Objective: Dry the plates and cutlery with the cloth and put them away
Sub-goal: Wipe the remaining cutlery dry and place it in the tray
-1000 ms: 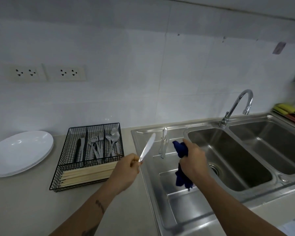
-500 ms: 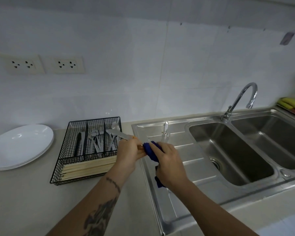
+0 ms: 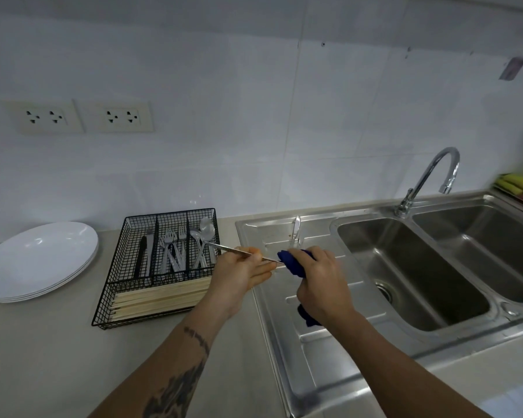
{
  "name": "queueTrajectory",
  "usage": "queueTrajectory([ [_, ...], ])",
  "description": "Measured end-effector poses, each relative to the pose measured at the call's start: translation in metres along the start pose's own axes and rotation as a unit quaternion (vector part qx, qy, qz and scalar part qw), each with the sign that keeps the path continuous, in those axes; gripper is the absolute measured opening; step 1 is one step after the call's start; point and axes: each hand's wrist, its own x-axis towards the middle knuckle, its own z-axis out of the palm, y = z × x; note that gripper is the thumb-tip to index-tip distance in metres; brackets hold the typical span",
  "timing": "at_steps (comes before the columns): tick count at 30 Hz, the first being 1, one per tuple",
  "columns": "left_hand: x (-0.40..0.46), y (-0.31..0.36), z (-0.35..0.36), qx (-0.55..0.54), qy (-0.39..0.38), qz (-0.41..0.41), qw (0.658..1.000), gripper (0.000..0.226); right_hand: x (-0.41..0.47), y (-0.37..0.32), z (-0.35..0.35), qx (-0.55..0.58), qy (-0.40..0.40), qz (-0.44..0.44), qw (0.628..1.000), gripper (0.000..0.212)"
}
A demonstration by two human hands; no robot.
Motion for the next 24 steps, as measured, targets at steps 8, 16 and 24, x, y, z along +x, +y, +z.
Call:
queueTrajectory([
  [8,0.006,-0.004,-0.006,0.017,0.103,0.044,0.994,0.011,0.007,-0.039,0.002,0.010,0.008,-0.067,0.998,0.069],
  [16,0.007,-0.007,-0.034,0.019,0.176,0.056,0.983,0.010,-0.004,-0.031,0.025,-0.015,-0.065,-0.084,0.994,0.077],
  [24,0.007,-0.001,-0.059,0.036,0.179,0.059,0.981,0.013,-0.001,-0.028,0.035,-0.023,-0.102,-0.108,0.989,0.068],
])
